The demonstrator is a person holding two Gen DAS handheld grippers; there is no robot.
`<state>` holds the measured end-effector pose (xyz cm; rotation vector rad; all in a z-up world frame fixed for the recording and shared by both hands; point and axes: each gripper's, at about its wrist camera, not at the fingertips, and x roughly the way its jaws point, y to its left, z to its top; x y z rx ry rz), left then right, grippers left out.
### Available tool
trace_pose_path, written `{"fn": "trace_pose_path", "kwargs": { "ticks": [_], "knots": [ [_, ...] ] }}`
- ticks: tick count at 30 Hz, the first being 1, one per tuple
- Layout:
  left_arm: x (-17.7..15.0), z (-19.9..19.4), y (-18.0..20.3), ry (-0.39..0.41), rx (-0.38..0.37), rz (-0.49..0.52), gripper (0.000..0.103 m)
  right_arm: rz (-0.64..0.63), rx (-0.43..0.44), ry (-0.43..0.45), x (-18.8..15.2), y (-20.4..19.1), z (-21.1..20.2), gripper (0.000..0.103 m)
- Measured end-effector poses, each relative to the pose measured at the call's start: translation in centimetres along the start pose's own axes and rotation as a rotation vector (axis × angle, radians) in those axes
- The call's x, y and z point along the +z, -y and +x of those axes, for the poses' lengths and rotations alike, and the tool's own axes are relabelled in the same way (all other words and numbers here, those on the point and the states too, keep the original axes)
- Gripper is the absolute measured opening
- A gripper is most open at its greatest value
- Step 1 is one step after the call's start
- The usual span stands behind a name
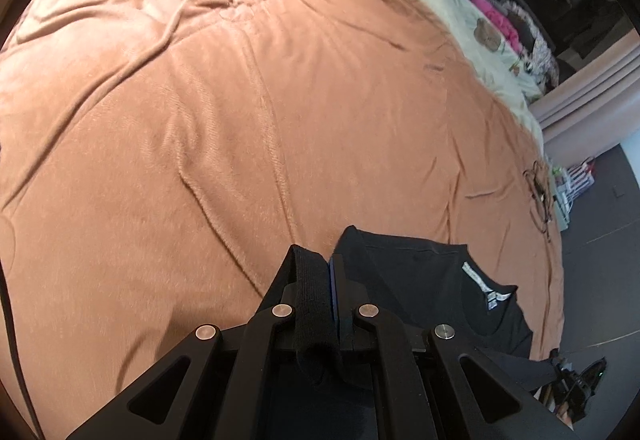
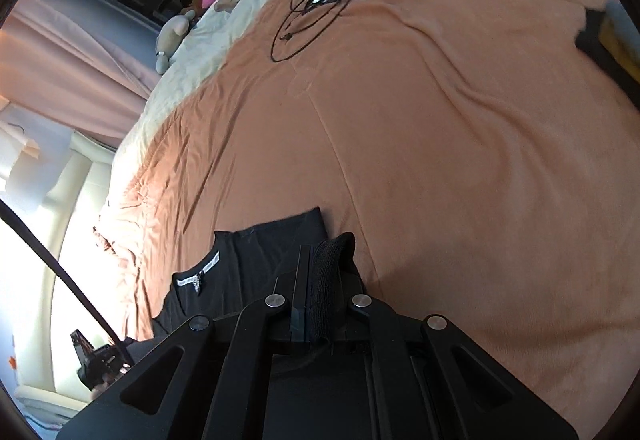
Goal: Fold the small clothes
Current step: 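Open both tools and release the folded hem onto the shirt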
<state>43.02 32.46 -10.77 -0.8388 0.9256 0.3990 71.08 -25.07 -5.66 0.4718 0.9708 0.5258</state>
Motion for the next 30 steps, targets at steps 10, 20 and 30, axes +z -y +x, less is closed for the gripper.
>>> {"fn": "trace_pose_path", "kwargs": {
  "ticks": [10, 20, 30],
  "knots": [
    [-0.4, -2.8, 0.2, 0.020, 0.088, 0.122, 0.070, -0.078, -0.074, 0.023, -0.4, -1.6, -1.8, 0.082],
    [-4.2, -2.5, 2.3, -0.067, 0.213, 0.393, 0.070, -0.345, -0.271, -0.067, -4.8, -4.7, -3.3, 0.082],
    [-7.6, 3.5, 3.2, -0.181, 0.399, 0.580, 0.070, -0.514, -0.436, -0.200, -7.5, -8.0, 1.7, 0.082]
  ]
}}
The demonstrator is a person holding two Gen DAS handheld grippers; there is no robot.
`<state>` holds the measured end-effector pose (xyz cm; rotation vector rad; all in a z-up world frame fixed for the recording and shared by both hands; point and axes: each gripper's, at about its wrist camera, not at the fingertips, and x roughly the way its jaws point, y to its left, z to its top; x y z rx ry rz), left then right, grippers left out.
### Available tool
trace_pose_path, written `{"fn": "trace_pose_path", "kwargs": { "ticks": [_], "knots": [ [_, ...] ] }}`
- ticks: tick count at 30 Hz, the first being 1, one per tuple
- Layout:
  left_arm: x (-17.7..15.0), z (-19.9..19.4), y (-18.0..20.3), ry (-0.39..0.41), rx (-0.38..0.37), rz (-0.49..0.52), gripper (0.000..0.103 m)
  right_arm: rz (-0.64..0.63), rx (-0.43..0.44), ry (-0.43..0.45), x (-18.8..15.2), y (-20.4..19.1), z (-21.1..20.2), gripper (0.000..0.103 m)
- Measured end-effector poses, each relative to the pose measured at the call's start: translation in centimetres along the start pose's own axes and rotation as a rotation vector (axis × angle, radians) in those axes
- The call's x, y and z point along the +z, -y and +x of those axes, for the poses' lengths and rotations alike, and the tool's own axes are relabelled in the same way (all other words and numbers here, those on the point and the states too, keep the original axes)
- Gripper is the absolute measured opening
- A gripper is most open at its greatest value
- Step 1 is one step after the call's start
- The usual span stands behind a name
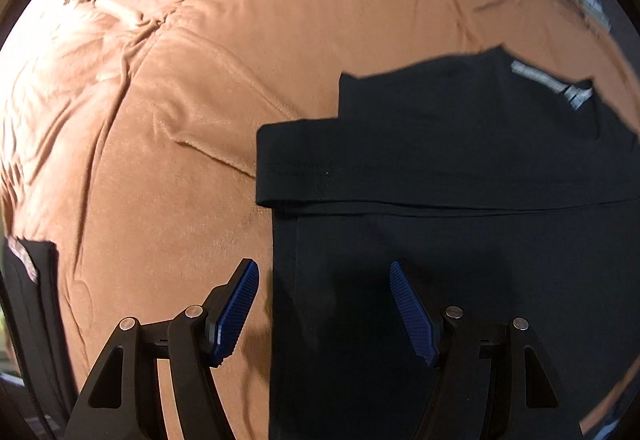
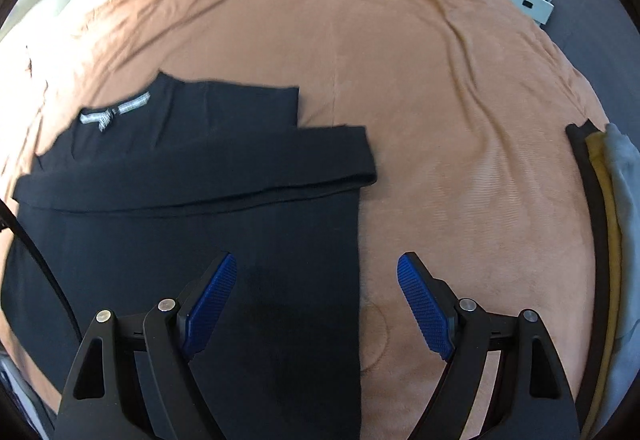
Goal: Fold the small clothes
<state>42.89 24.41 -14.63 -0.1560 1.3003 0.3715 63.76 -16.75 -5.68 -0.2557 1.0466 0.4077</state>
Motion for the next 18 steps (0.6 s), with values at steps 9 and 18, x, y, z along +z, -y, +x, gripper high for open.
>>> {"fn": "trace_pose_path", "kwargs": {
  "ticks": [9, 18],
  "knots": [
    [4.4, 2.3, -0.4, 0.061, 0.047, -0.013, 0.082, 0.007, -0.047, 0.002, 3.4, -0.9, 3.6, 0.082],
    [9.2, 3.9, -1.0, 0.108, 0.077, -0.047, 0.082, 0.026, -0.066, 0.027, 7.4, -0.6, 6.8, 0.082]
  ]
}}
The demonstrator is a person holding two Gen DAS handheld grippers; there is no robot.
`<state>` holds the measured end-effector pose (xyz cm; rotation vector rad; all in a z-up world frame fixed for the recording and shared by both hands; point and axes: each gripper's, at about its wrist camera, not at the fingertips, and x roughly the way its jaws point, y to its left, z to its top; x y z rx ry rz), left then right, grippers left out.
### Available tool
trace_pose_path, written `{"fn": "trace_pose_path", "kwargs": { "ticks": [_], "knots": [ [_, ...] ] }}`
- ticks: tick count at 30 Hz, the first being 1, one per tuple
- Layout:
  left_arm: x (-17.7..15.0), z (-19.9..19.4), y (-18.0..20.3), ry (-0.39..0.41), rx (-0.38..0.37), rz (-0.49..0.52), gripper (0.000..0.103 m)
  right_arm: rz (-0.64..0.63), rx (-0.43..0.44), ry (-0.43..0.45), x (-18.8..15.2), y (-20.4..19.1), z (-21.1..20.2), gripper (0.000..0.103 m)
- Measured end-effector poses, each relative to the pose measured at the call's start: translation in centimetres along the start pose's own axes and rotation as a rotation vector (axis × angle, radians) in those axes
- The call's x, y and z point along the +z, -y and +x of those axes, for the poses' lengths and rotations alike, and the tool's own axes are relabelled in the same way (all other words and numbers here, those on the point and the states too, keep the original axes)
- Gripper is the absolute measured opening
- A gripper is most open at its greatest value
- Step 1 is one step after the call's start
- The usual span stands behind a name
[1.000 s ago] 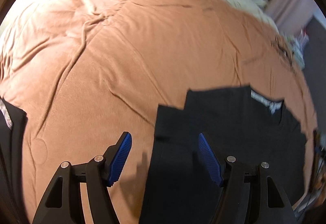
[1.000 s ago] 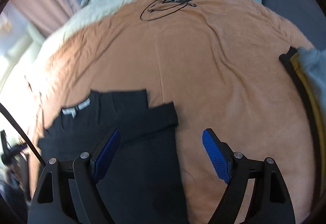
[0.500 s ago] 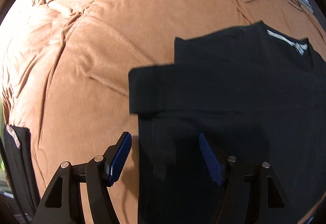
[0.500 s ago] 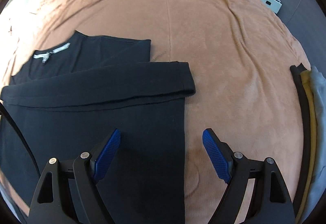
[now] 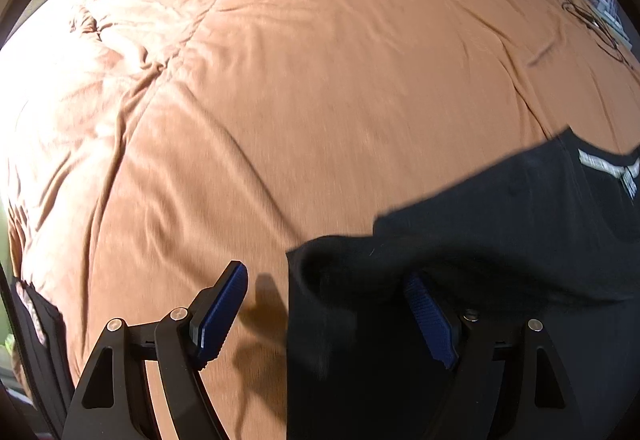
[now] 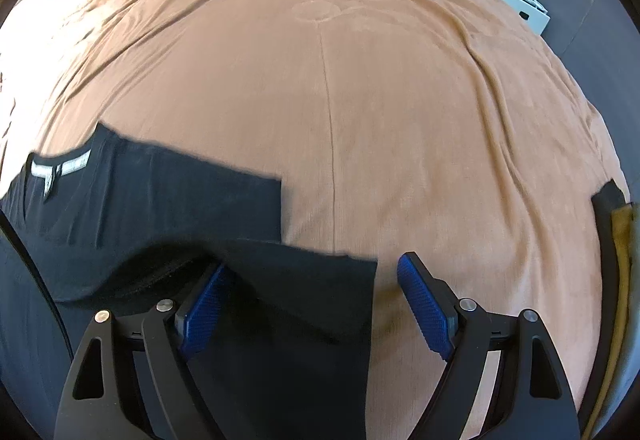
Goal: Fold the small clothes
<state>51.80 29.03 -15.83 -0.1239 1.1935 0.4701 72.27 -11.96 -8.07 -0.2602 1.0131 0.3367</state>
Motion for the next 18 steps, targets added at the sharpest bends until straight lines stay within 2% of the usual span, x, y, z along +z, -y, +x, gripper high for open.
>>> {"fn": "trace_pose_path", "kwargs": {
  "ticks": [3, 6, 13, 17, 18],
  "knots": [
    [1.3, 0.2, -0.6, 0.023, 0.024, -0.030, 0.081, 0.029, -0.014, 0.009, 1.3, 0.3, 0.2, 0.082],
    [3.1, -0.8, -1.8, 0.056, 0.033, -0.087, 0.076, 0.054, -0.015, 0.040, 2.1, 0.4, -0.9, 0.082],
    [3.0, -2.3, -5.4, 0.086, -0.068, -0.155, 0.076, 0.049, 0.046, 0.120, 1.3, 2.0, -4.7, 0.082],
    [1.4, -2.1, -5.9, 0.073, -0.131, -0.167, 0.071, 0.045, 0.082, 0.089, 0.0, 3.6, -4.0, 0.082],
    [0.8, -2.1, -5.7, 0.066, -0.139, -0.165, 0.067, 0.049, 0.090, 0.081, -0.4, 3.9, -3.8, 0.078]
  ]
}}
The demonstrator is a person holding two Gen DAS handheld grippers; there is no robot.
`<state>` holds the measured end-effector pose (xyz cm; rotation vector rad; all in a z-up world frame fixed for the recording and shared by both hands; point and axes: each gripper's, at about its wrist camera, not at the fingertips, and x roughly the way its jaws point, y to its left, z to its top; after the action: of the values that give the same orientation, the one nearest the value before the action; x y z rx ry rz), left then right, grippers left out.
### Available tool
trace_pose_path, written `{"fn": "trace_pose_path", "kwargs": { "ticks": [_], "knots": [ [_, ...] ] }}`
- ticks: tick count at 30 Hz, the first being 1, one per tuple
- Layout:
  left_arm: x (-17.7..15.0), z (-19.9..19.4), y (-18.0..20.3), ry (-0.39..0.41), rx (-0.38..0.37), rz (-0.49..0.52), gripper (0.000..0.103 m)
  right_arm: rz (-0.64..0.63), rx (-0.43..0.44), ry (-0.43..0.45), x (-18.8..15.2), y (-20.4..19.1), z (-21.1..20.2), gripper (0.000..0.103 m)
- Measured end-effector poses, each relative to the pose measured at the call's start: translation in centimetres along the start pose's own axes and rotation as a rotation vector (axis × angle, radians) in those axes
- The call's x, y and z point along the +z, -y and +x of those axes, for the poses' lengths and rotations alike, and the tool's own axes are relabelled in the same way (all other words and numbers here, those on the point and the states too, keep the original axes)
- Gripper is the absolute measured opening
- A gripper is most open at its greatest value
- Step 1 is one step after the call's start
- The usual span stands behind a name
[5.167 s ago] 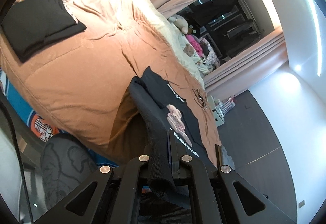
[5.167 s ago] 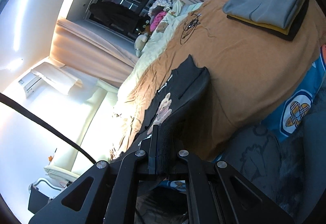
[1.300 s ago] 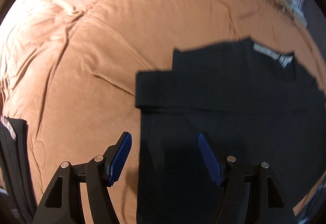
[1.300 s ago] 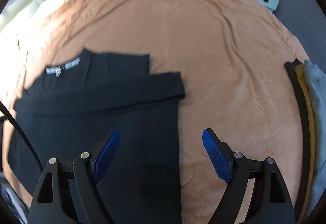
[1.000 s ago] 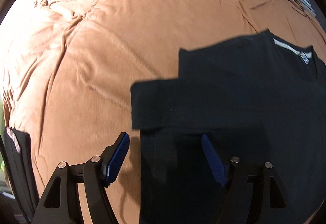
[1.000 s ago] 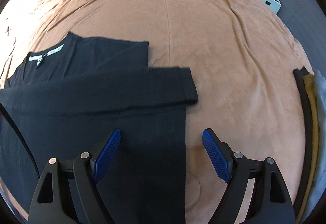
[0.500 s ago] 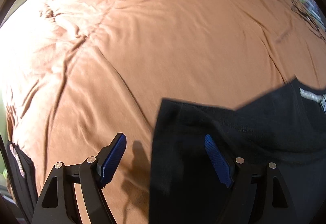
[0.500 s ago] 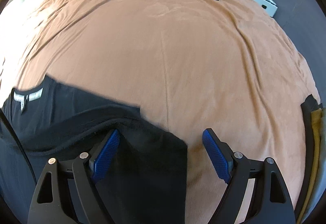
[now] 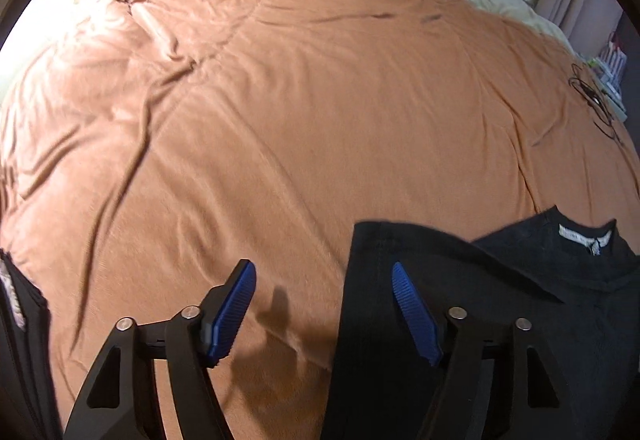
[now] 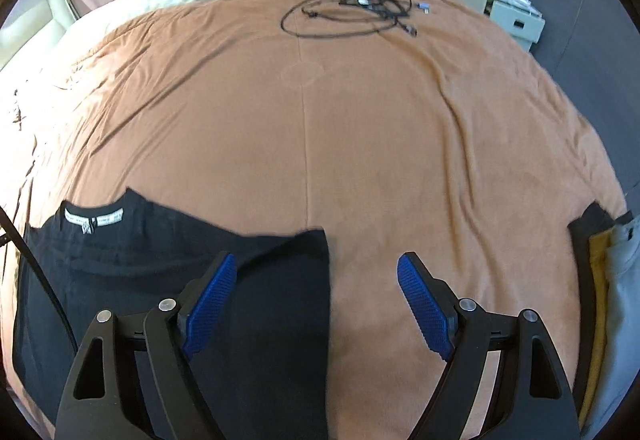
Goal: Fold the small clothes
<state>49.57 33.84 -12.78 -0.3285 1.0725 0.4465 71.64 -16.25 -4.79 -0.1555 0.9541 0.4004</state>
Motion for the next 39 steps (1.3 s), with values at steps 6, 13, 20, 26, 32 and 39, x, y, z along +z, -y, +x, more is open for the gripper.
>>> {"fn": "trace_pose_path", "kwargs": {
  "ticks": [6, 13, 20, 26, 32, 39],
  "knots": [
    [-1.3, 1.6, 0.9, -0.049, -0.056, -0.007, 0.053, 0.031, 0.074, -0.078, -0.7, 1.0, 2.9, 0.058],
    [-0.5, 3.1, 1.1, -0.033, -0.080, -0.055, 0.034, 0.036, 0.118, -0.085, 1.0, 1.2, 5.9, 0.032],
    [-0.3, 1.2, 1.0, 0.026, -0.046, -0.050, 0.004, 0.007, 0.082, -0.032, 1.0, 0.5, 4.4, 0.002],
    [0.3, -2.7, 0.2, 0.103, 0.022, -0.053, 0.000, 0.017, 0.083, 0.035, 1.0, 0.4, 0.5, 0.001],
    [0.9, -5.3, -1.9, 0.127, -0.047, -0.104, 0.000, -0.006, 0.072, 0.091, 0.8, -0.6, -3.4, 0.001],
    [0.1, -0.7, -1.0, -0.026, -0.145, -0.140, 0.012, -0.011, 0.051, 0.058, 0.6, -0.6, -2.2, 0.001]
  ]
}}
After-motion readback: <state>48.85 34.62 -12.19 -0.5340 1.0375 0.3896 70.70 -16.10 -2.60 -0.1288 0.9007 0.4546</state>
